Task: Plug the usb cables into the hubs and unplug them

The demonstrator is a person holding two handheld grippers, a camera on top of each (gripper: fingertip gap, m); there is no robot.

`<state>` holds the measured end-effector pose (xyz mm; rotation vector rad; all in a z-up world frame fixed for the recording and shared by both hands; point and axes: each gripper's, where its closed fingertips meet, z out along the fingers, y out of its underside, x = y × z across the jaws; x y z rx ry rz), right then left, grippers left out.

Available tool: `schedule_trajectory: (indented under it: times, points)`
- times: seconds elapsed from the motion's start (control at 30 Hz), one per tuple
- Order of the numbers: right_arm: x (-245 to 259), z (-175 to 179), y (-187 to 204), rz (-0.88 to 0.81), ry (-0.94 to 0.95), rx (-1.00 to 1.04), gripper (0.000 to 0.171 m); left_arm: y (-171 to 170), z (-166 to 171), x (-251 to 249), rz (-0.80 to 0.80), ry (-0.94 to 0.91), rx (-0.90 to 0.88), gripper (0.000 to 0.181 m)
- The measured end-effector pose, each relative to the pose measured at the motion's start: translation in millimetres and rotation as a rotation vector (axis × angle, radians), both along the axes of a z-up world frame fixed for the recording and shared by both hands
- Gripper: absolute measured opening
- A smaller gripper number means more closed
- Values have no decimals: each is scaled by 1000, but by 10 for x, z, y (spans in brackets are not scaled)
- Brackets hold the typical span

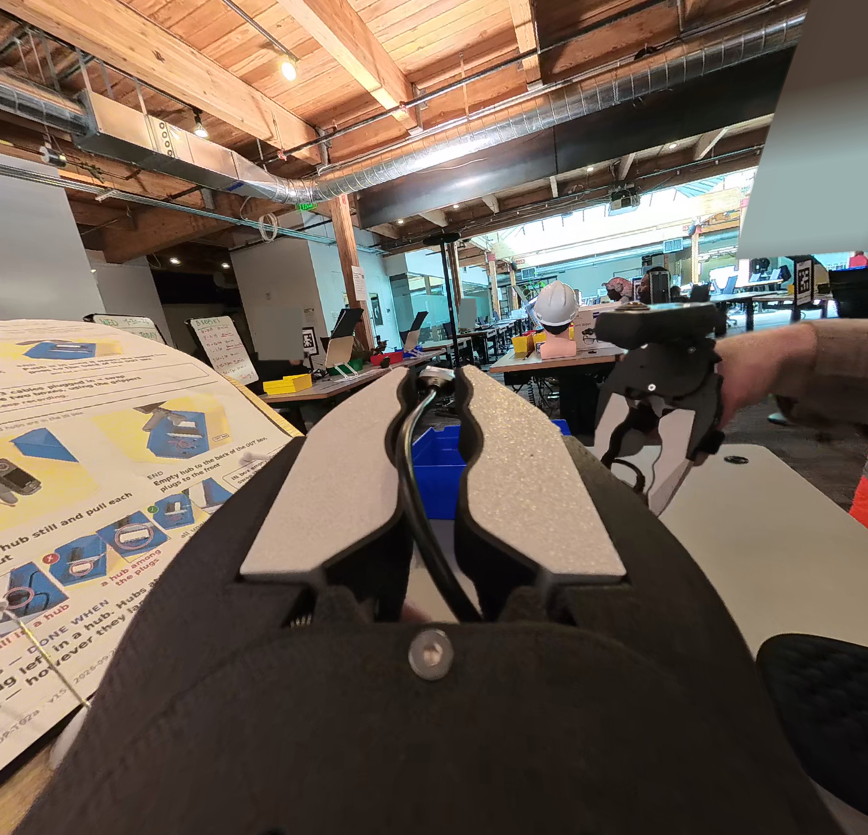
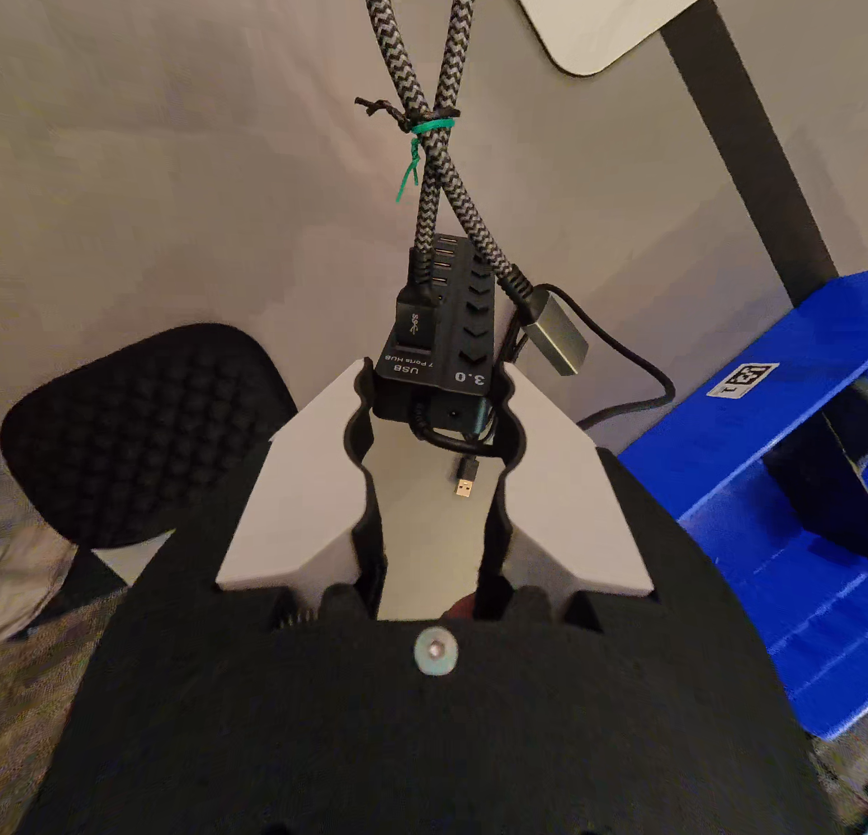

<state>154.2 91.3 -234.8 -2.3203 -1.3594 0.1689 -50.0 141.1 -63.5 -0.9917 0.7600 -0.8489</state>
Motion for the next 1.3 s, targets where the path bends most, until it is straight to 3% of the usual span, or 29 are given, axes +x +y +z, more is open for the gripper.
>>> schedule_trajectory:
  times: [0.27, 0.4, 1.3]
  points:
    - [-346, 151, -138, 340, -292, -213, 49, -14, 36, -37, 8, -3, 11, 15]
    - [-585, 150, -89, 433, -372, -247, 49, -15, 69, -101, 20, -8, 20, 15]
    - [-790, 125, 45, 379, -187, -188, 49, -27, 222, -362, 39, -76, 35, 15]
